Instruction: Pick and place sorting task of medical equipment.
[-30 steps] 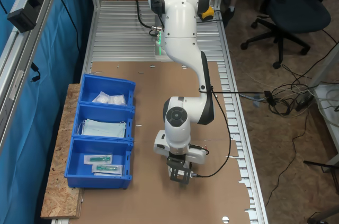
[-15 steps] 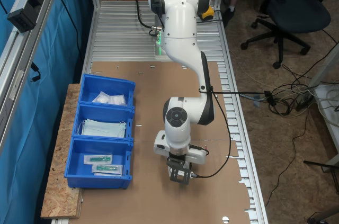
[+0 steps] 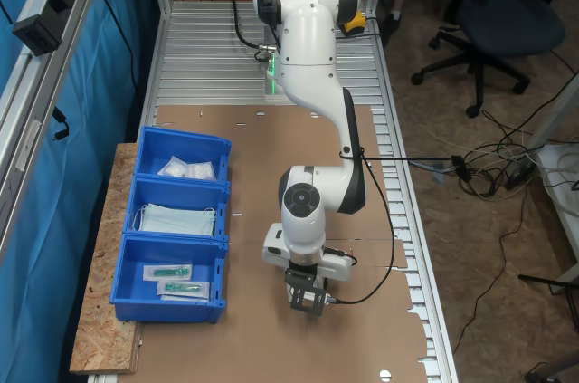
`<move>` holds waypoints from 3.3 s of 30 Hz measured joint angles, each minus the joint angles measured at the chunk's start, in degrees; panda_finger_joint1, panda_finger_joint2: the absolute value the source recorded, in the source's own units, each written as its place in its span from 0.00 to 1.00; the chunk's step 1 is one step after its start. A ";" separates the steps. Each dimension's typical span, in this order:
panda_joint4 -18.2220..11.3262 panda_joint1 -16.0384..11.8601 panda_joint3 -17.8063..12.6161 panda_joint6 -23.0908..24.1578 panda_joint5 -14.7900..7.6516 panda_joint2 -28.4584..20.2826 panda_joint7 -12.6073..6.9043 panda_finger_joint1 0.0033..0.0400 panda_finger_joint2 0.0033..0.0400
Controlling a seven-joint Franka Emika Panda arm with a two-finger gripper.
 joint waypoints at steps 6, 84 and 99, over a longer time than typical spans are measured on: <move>0.00 0.00 0.00 0.00 0.00 0.00 0.00 1.00 1.00; -36.80 -15.16 -10.25 -22.72 -0.37 -47.53 0.00 0.08 0.08; -37.81 -19.62 -14.47 -22.68 -0.37 -47.53 0.00 0.08 0.08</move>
